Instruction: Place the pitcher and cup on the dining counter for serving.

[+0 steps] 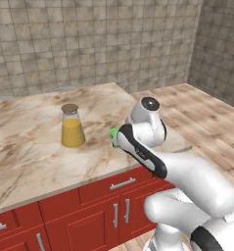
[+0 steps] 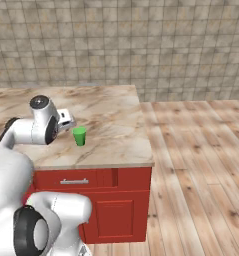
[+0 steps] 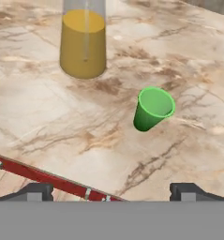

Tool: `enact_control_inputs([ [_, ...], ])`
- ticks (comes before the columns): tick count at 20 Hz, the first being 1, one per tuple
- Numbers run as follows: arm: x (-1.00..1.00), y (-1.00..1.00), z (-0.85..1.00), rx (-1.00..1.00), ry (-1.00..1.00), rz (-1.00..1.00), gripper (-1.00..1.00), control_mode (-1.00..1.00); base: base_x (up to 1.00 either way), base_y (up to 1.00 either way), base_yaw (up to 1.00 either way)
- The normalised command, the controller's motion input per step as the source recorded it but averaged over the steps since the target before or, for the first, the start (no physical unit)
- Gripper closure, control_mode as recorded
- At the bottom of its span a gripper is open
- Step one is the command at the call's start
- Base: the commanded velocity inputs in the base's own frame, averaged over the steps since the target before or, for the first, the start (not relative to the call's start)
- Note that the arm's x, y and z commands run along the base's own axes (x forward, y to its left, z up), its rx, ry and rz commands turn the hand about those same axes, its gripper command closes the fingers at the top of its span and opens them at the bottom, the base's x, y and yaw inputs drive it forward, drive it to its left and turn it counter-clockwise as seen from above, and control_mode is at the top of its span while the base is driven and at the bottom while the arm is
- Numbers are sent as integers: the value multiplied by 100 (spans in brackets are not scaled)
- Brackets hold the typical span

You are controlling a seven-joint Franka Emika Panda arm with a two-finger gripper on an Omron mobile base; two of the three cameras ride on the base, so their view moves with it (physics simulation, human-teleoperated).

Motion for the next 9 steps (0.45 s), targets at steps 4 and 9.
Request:
enact_control_inputs([
  [4,-100,0,0,0,-15,-13,-100,-100,0,0,0],
  [9,-100,29,13,-3,-24,-3,-100,-100,0,0,0],
])
